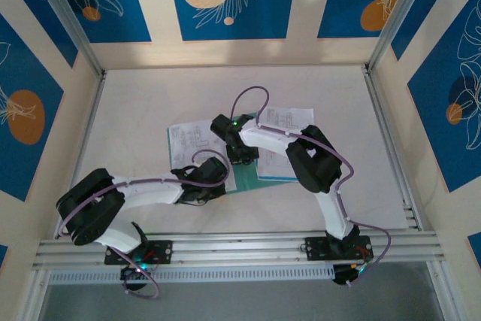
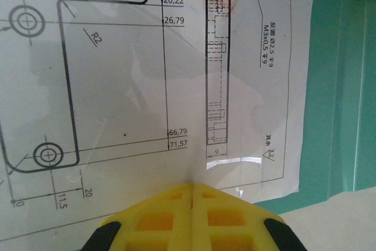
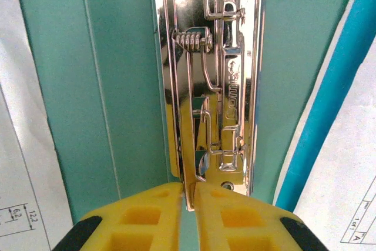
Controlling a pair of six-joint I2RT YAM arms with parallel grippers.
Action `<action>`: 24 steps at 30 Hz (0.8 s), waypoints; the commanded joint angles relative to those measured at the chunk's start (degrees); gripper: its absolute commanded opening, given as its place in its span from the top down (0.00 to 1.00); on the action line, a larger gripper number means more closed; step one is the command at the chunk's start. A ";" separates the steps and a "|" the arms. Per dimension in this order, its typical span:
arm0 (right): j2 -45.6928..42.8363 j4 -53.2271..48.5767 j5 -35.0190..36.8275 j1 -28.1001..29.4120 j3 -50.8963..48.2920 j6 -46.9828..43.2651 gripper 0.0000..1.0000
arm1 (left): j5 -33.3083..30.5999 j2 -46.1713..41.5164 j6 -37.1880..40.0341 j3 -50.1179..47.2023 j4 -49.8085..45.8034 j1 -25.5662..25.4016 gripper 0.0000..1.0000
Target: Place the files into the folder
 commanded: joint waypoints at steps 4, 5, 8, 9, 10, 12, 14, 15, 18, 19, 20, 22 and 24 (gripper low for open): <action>6.19 -4.18 1.86 -1.10 -3.15 -0.41 0.83 | -1.97 -0.17 -1.27 -1.98 -5.99 -0.03 1.00; 6.01 -3.89 1.91 -1.09 -3.53 -0.58 0.82 | -1.97 -0.26 -1.30 -1.98 -5.97 -0.03 1.00; 5.64 -3.80 2.64 -1.07 -4.17 -0.97 0.82 | -2.22 -0.47 -1.38 -1.93 -6.24 -0.03 1.00; 5.64 -3.85 2.95 -1.18 -4.27 -1.03 0.82 | -2.24 -0.55 -1.43 -1.98 -6.33 -0.03 1.00; 5.74 -3.87 3.00 -1.19 -4.25 -1.27 0.82 | -2.32 -0.63 -1.45 -2.03 -6.39 -0.03 1.00; 5.93 -3.93 3.15 -1.28 -4.15 -1.63 0.83 | -2.41 -0.81 -1.64 -2.16 -6.55 -0.03 1.00; 6.28 -4.01 3.19 -1.45 -4.17 -1.93 0.83 | -2.56 -1.12 -1.88 -2.37 -6.82 -0.03 1.00; 6.41 -4.18 3.33 -1.48 -4.27 -2.06 0.83 | -2.67 -1.24 -1.97 -2.46 -6.89 -0.04 1.00; 6.16 -3.70 3.94 -1.68 -5.07 -2.58 0.83 | -2.93 -1.61 -2.22 -2.77 -7.16 -0.04 1.00; 5.85 -3.25 4.01 -1.72 -5.33 -2.97 0.83 | -2.94 -1.65 -2.33 -2.79 -7.30 -0.03 1.00; 5.43 -2.66 4.05 -1.62 -5.87 -3.64 0.83 | -3.02 -1.70 -2.41 -2.94 -7.23 -0.07 1.00; 5.10 -2.41 4.49 -1.72 -5.91 -4.72 0.84 | -3.18 -1.78 -2.74 -3.12 -7.48 -0.03 1.00; 4.75 -2.22 4.89 -1.67 -5.83 -5.82 0.86 | -3.38 -1.87 -3.10 -3.31 -7.57 -0.01 1.00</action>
